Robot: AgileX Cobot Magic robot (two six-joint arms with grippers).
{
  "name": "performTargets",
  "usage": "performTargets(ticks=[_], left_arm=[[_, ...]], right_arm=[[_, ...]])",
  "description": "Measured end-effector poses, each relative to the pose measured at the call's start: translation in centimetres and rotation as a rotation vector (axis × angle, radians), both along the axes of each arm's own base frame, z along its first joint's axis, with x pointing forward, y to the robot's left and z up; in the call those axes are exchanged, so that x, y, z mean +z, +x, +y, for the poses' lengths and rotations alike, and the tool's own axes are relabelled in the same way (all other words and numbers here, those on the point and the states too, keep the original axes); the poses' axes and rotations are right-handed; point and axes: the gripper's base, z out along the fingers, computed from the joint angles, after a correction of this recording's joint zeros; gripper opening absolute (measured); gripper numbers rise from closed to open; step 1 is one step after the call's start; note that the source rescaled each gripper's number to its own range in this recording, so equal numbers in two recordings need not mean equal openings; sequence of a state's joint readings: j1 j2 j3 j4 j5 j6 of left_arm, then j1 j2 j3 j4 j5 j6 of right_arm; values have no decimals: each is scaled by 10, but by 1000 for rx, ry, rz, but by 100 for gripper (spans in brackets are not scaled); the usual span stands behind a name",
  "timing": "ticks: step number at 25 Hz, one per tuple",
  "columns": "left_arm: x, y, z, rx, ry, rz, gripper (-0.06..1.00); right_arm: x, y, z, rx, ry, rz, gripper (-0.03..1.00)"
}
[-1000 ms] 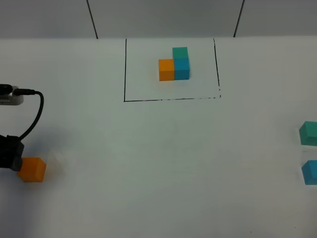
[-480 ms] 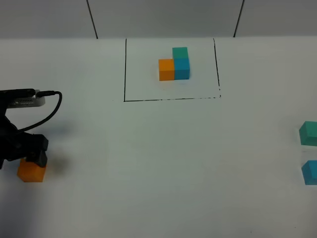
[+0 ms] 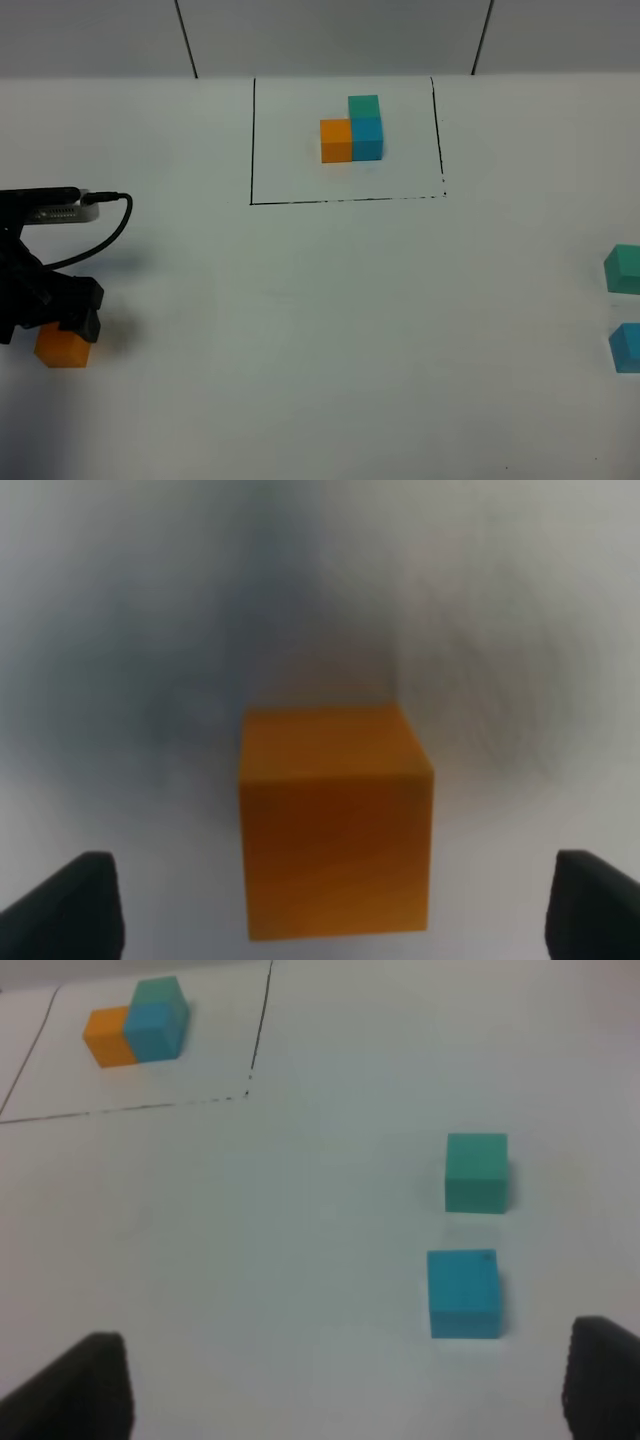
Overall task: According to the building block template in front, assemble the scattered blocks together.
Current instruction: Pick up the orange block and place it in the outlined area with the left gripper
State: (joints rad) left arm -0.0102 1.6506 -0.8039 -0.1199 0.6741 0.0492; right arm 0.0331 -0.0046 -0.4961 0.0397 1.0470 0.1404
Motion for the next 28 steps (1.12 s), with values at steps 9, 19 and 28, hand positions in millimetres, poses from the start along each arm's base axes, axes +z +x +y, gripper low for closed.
performTargets(ticks=[9, 19, 28], left_arm=[[-26, -7, 0, -1, 5, 85, 94], [-35, -9, 1, 0, 6, 117, 29], [-26, -1, -5, -49, 8, 132, 1]], right_arm=[[0, 0, 0, 0, 0, 0, 74], [0, 0, 0, 0, 0, 0, 74], [0, 0, 0, 0, 0, 0, 74]])
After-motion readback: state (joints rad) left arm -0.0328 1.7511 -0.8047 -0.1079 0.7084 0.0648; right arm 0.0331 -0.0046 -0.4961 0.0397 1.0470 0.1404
